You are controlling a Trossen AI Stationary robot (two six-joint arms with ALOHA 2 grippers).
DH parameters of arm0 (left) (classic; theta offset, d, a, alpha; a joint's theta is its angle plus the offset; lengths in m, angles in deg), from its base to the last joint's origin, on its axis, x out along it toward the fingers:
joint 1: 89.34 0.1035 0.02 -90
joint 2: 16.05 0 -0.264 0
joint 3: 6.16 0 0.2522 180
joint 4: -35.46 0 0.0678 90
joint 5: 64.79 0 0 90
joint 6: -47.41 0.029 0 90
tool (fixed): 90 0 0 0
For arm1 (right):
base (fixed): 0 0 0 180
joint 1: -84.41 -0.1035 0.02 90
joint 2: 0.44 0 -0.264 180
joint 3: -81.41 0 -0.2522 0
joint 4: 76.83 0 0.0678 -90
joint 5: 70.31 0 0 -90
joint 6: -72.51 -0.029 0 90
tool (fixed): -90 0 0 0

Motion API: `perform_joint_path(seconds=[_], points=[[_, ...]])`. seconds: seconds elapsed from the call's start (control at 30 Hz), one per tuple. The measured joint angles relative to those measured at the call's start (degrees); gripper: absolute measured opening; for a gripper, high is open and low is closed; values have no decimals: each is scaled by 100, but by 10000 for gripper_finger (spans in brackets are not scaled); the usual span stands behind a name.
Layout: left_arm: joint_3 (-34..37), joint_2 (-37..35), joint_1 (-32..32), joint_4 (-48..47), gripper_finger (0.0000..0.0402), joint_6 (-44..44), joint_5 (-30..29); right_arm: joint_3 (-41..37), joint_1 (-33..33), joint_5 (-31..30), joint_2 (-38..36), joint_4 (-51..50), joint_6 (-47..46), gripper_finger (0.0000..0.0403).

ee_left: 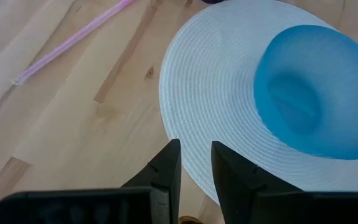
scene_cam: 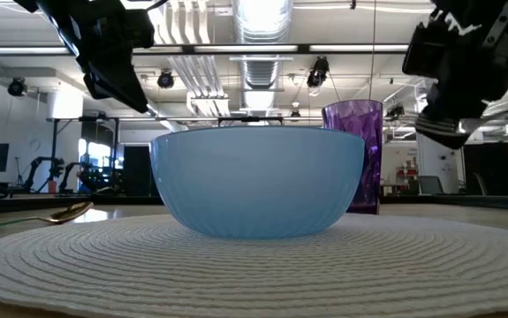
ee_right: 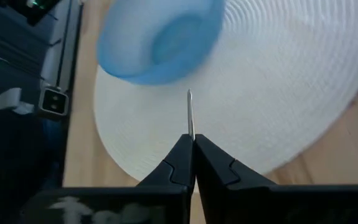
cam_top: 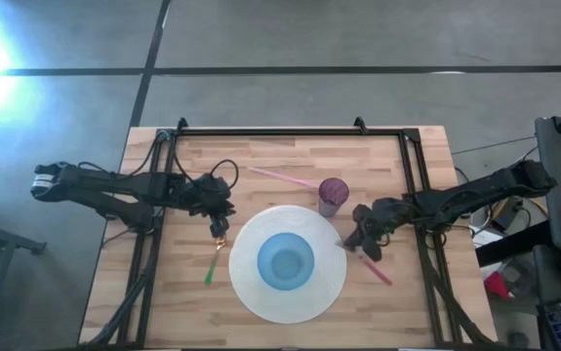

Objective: Pick & Place Utensil
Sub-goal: Put the pink fork in the blue bowl

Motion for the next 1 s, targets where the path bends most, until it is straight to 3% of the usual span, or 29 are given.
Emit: perform_joint_path(seconds=[0.57,0.7,1.0], points=[[2,0,2,98,85,-1,459,739,-537,-808,11,7,416,8],[0,0,0,96,118,1,720,902,-561,-999,11,10,630,8],[0,0,0,369,225,-56,726,1296,-556,-1607,15,99,1171,8]])
